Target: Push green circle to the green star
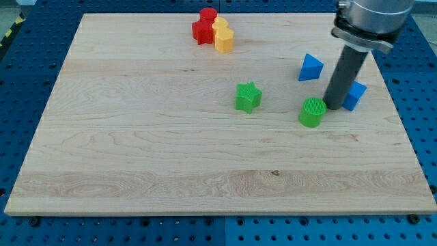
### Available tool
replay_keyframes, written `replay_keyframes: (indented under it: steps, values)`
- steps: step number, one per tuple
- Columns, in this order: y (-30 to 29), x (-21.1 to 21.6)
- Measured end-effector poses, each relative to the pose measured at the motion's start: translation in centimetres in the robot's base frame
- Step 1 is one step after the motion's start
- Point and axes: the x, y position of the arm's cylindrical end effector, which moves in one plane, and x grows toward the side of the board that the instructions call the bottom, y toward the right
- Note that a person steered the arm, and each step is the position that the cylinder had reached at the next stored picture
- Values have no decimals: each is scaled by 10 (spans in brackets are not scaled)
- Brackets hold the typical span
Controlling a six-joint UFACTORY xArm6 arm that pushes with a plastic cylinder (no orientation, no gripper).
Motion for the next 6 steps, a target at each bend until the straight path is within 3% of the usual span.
replay_keyframes:
  steps: [3,6]
  values:
    - [-3,35]
    - [-127,6]
